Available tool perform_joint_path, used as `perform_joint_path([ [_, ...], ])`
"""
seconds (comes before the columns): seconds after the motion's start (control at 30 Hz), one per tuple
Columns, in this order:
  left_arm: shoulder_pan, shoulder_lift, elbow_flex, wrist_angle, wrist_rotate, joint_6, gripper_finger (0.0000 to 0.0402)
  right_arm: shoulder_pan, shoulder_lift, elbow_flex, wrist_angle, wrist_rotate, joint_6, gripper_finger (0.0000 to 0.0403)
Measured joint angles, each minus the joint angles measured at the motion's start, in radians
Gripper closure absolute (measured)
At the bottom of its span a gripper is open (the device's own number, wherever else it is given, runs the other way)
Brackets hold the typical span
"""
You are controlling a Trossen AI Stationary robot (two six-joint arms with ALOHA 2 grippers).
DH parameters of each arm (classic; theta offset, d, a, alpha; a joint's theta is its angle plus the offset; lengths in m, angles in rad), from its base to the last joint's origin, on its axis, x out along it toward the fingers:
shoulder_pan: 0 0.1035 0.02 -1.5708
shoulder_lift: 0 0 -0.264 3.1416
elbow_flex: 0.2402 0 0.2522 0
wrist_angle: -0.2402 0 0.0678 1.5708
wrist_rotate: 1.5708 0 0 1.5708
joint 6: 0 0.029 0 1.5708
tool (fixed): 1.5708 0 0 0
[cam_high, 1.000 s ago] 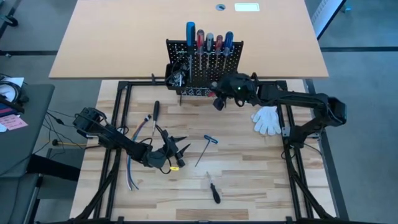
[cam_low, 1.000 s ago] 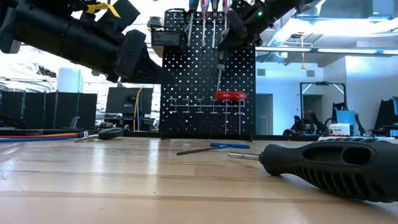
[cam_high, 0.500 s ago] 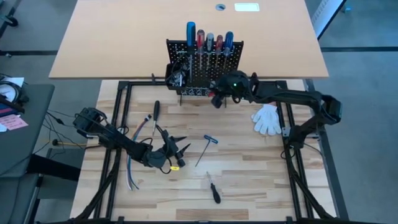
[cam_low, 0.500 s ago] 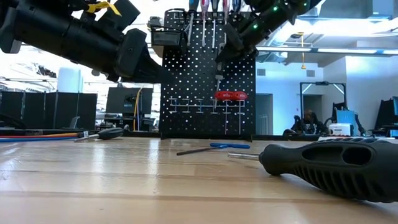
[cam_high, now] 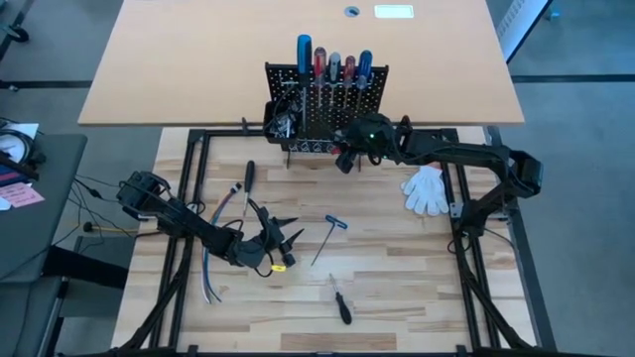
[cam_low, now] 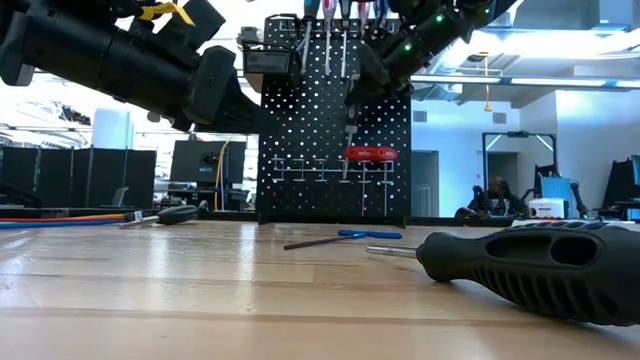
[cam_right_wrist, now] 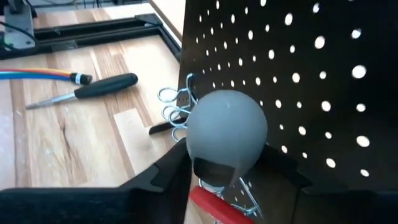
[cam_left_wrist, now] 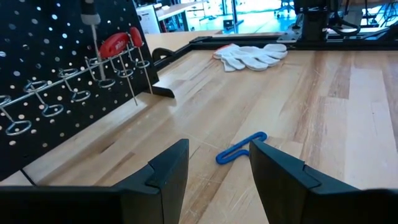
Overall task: Hang tools onto peg board
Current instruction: Hang the gray screwdriver on the black pegboard, then hang the black screwdriver on the black pegboard
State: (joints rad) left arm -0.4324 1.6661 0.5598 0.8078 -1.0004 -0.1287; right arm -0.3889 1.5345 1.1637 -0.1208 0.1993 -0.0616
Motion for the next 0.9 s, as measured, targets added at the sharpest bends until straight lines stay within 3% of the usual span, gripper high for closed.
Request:
perform_joint_path([
  [0.17,0.0,0.0,0.0,0.003,0.0,0.0,0.0238,0.0,-0.001,0.0,-0.006,-0.005,-0.001,0.0145],
  [0.3,0.0,0.0,0.0,0.003,0.0,0.0,0.0238,0.0,-0.018,0.0,-0.01,-0.007,-0.003,0.0103],
  [0.73,0.0,0.0,0.0,0.006,0.0,-0.003,0.0238,0.088,-0.047,0.001,-0.253,-0.011,-0.122,0.01],
  [0.9,-0.005,0.0,0.0,0.006,-0.001,-0.004,0.0238,0.194,-0.099,-0.012,-0.363,0.104,-0.123,0.0101],
])
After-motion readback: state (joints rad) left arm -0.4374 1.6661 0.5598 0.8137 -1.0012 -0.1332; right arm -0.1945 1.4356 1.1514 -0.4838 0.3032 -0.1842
